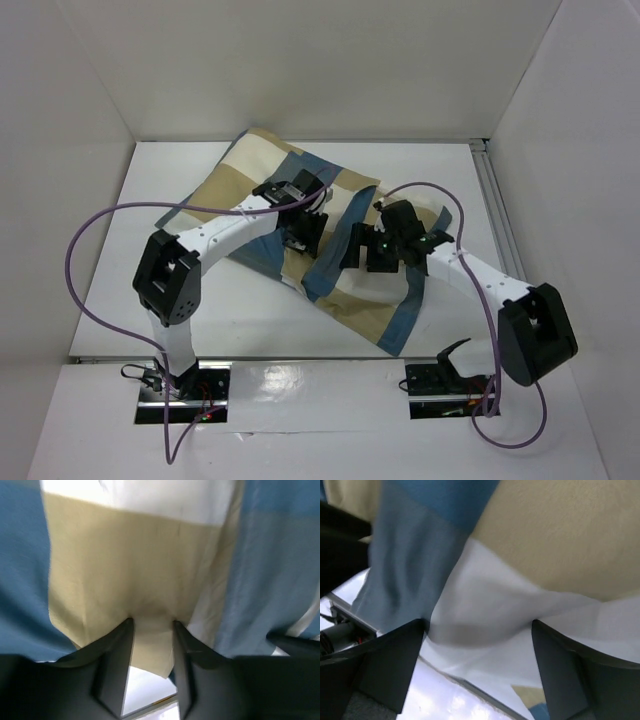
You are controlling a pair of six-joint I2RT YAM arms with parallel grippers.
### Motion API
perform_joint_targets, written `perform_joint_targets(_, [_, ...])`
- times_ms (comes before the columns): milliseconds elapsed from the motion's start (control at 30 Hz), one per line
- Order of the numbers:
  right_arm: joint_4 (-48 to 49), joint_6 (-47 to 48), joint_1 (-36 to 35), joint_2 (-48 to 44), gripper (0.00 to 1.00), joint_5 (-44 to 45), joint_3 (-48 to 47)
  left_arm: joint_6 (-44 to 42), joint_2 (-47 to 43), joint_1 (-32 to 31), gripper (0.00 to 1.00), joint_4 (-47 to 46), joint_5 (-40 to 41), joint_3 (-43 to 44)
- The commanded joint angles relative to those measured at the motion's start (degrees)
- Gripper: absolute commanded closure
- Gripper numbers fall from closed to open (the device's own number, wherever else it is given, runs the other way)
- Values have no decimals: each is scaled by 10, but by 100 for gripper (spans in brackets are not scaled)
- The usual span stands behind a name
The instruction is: Put the pillow into the pillowcase
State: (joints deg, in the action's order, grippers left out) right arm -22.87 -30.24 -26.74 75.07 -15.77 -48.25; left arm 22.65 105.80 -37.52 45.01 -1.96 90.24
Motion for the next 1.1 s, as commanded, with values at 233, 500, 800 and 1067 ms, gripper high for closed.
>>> perform_joint_targets(233, [92,-26,-1,62,100,30,33,5,-4,-16,39,-14,-28,-17])
perform_joint_targets(500, [79,-21,-1,50,100,50,33,-8,26,-27,38,-27,-16,4])
perform_joint_targets(800, [45,8,10,39,100,76,-9,42,20,11,100,16,25,112])
perform_joint_targets(1067, [34,19,75,121,84,101,-151,82,86,-44,100,-77,-249,237])
